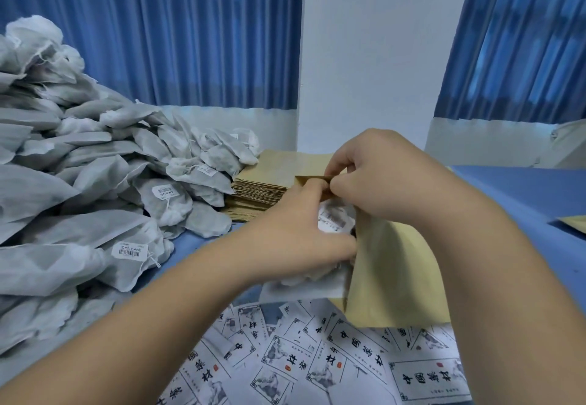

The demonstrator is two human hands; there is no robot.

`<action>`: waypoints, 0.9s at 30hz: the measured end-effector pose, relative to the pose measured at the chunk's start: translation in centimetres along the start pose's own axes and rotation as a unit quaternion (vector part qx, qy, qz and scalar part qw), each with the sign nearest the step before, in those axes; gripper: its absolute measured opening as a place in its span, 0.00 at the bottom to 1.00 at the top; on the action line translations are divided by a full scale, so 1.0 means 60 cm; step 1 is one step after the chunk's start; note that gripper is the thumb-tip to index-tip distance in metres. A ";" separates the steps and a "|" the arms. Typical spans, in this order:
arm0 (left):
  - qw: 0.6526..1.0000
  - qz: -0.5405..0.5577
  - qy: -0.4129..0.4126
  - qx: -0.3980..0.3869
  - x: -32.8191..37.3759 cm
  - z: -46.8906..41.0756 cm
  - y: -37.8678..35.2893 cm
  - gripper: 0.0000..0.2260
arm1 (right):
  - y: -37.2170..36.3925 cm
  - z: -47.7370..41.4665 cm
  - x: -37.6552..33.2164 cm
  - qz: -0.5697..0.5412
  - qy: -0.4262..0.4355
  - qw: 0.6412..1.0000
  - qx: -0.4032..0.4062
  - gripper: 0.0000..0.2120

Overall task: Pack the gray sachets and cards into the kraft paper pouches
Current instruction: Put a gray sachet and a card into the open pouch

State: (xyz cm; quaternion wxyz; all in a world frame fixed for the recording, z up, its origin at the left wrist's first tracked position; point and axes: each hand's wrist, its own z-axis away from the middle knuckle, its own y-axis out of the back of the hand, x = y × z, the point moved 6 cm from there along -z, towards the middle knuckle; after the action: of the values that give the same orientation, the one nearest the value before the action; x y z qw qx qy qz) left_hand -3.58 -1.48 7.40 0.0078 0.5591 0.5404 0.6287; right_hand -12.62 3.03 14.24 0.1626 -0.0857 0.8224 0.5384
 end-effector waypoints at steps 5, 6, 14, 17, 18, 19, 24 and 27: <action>0.989 0.147 -0.009 -0.023 -0.006 0.005 0.029 0.20 | 0.009 0.000 0.012 -0.025 -0.018 1.000 0.007 0.10; 0.994 0.103 -0.027 -0.002 -0.004 0.006 0.036 0.18 | 0.010 0.000 0.012 -0.026 -0.016 0.999 0.008 0.10; 0.942 -0.308 -0.135 0.006 0.027 0.021 0.043 0.09 | 0.017 -0.001 0.016 -0.002 -0.027 0.998 0.052 0.10; 0.961 -0.208 -0.060 -0.174 0.017 0.036 0.023 0.20 | 0.017 0.002 0.013 0.015 -0.031 0.998 0.054 0.10; 0.960 -0.191 -0.043 -0.201 0.015 0.040 0.021 0.24 | 0.015 0.002 0.011 0.020 -0.031 0.998 0.051 0.10; 0.958 -0.193 -0.040 -0.208 0.013 0.041 0.019 0.28 | 0.013 0.002 0.009 0.025 -0.031 0.998 0.048 0.10; 0.931 -0.327 -0.051 -0.154 0.004 0.037 0.017 0.45 | 0.025 0.007 -0.003 0.045 -0.009 0.996 0.080 0.10; 0.917 -0.378 -0.092 -0.085 0.012 0.031 0.021 0.42 | 0.035 0.009 -0.013 0.044 0.021 0.993 0.111 0.11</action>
State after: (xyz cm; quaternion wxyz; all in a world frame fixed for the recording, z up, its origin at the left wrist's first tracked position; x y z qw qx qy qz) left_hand -1.78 -0.34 8.37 0.3421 0.3657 0.6526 0.5687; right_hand -12.46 4.37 16.13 0.1298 -0.0418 0.8831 0.4489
